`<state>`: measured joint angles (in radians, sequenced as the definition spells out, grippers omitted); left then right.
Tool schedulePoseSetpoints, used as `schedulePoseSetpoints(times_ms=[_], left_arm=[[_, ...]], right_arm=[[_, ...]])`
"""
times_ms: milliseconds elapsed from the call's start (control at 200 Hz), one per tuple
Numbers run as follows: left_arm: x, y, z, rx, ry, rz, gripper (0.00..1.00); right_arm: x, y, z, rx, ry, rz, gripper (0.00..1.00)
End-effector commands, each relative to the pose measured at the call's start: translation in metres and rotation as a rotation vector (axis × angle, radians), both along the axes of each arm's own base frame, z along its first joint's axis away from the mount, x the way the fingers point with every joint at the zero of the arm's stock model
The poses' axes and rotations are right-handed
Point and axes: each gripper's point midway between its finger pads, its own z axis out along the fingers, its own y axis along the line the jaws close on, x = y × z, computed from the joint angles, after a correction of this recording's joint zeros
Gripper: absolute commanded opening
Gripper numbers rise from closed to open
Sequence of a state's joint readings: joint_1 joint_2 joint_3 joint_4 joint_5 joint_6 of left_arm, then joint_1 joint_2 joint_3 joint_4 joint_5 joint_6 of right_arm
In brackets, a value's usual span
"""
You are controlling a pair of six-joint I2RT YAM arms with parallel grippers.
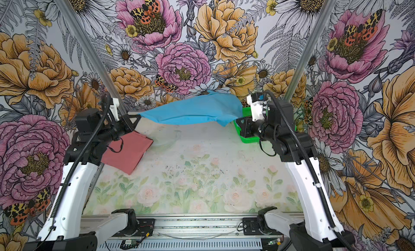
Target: Fold and stack the t-shirts
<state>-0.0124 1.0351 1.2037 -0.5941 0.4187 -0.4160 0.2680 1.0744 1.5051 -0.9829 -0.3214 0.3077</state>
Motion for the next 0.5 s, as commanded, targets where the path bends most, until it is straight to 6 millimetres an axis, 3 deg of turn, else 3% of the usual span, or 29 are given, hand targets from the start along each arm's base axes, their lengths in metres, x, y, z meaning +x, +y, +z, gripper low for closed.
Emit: schedulePoseSetpoints(times_ms=[0, 145, 200, 280, 495], left_arm=[[-0.026, -0.011, -0.055, 0.022, 0.071, 0.023, 0.00], [-0.073, -0.018, -0.143, 0.001, 0.216, 0.095, 0.00], [-0.089, -0.019, -0.172, -0.037, 0.269, 0.120, 0.00], [-0.105, -0.020, -0.202, -0.069, 0.315, 0.149, 0.00], [-0.126, -0.003, -0.242, -0.001, 0.396, 0.248, 0.00]], right_arm=[[-0.025, -0.012, -0.072, -0.019, 0.116, -0.076, 0.00], [-0.077, -0.019, -0.177, 0.005, 0.338, -0.128, 0.00], [-0.091, -0.011, -0.190, 0.046, 0.383, -0.115, 0.00], [-0.101, -0.017, -0.207, -0.010, 0.415, -0.189, 0.00], [-0.122, -0.003, -0.255, -0.057, 0.514, -0.207, 0.00]])
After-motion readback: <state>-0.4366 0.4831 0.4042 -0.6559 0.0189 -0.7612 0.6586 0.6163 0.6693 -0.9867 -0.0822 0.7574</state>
